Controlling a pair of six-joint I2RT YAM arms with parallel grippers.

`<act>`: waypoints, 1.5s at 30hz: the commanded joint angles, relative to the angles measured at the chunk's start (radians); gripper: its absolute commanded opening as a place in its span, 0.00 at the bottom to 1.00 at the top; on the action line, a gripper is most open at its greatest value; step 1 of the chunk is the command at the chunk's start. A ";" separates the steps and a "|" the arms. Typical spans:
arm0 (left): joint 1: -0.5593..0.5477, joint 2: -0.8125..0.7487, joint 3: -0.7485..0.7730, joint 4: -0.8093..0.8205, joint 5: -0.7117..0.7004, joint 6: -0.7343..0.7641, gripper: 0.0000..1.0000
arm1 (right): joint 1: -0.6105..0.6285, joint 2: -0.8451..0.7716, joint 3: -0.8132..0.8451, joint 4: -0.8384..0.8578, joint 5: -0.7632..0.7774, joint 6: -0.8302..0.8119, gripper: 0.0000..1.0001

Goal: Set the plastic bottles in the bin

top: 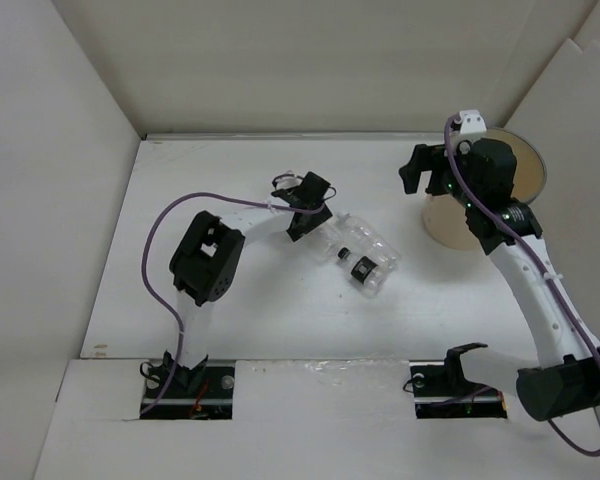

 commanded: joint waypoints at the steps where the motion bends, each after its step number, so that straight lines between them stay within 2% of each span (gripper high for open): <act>1: 0.029 -0.114 -0.049 -0.092 -0.136 -0.016 0.13 | 0.042 0.022 -0.015 0.087 -0.126 -0.062 1.00; 3: 0.040 -0.188 -0.049 -0.072 -0.164 0.046 0.04 | 0.059 0.036 -0.024 0.107 -0.252 -0.075 1.00; 5: 0.040 -0.249 -0.059 -0.061 -0.212 0.086 0.01 | 0.086 0.060 -0.035 0.154 -0.382 -0.075 1.00; 7: 0.040 -0.286 -0.048 -0.034 -0.237 0.143 0.00 | 0.117 0.073 -0.067 0.185 -0.424 -0.075 1.00; 11: 0.040 -0.363 -0.013 0.003 -0.240 0.279 0.00 | 0.241 0.073 -0.130 0.323 -0.364 -0.093 1.00; 12: 0.040 -0.383 -0.002 0.012 -0.201 0.303 0.00 | 0.285 0.073 -0.146 0.357 -0.322 -0.093 1.00; 16: 0.024 -0.411 0.052 0.003 -0.159 0.370 0.00 | 0.339 0.109 -0.170 0.466 -0.303 -0.083 1.00; 21: -0.006 -0.477 0.070 0.017 -0.107 0.395 0.00 | 0.381 0.197 -0.124 0.486 -0.290 -0.073 1.00; 25: -0.006 -0.517 0.052 0.037 -0.040 0.384 0.00 | 0.422 0.237 -0.104 0.524 -0.183 -0.064 1.00; 29: -0.015 -0.567 0.029 0.066 0.000 0.375 0.00 | 0.433 0.290 -0.074 0.535 -0.174 -0.043 1.00; 31: -0.016 -0.576 0.017 0.075 0.019 0.375 0.03 | 0.445 0.301 -0.074 0.552 -0.174 -0.033 1.00; 32: -0.016 -0.576 0.017 0.075 0.019 0.375 0.06 | 0.445 0.301 -0.083 0.590 -0.174 -0.011 0.99; 33: -0.016 -0.576 0.017 0.075 0.030 0.375 0.08 | 0.454 0.301 -0.083 0.607 -0.163 -0.010 0.87; 35: -0.016 -0.566 0.017 0.075 0.054 0.375 0.13 | 0.455 0.301 -0.097 0.629 -0.145 0.017 0.74; 36: -0.016 -0.566 0.006 0.075 0.074 0.375 0.22 | 0.455 0.301 -0.097 0.629 -0.145 0.017 0.68; 37: -0.016 -0.566 0.006 0.075 0.085 0.375 0.29 | 0.455 0.301 -0.097 0.639 -0.145 0.017 0.44; 38: -0.016 -0.566 0.006 0.084 0.085 0.375 0.37 | 0.455 0.301 -0.097 0.639 -0.126 0.017 0.34; 39: -0.016 -0.566 -0.003 0.084 0.094 0.375 0.49 | 0.455 0.301 -0.097 0.639 -0.126 0.017 0.27; 40: -0.016 -0.566 -0.014 0.097 0.094 0.375 0.84 | 0.444 0.301 -0.097 0.639 -0.113 0.017 0.25; 41: -0.016 -0.578 -0.014 0.097 0.094 0.375 1.00 | 0.444 0.301 -0.097 0.639 -0.097 0.017 0.22; 42: -0.016 -0.578 -0.014 0.097 0.094 0.375 1.00 | 0.432 0.292 -0.097 0.639 -0.097 0.017 0.18; 45: -0.016 -0.610 -0.014 0.087 0.030 0.375 1.00 | 0.386 0.281 -0.088 0.610 -0.059 0.017 0.18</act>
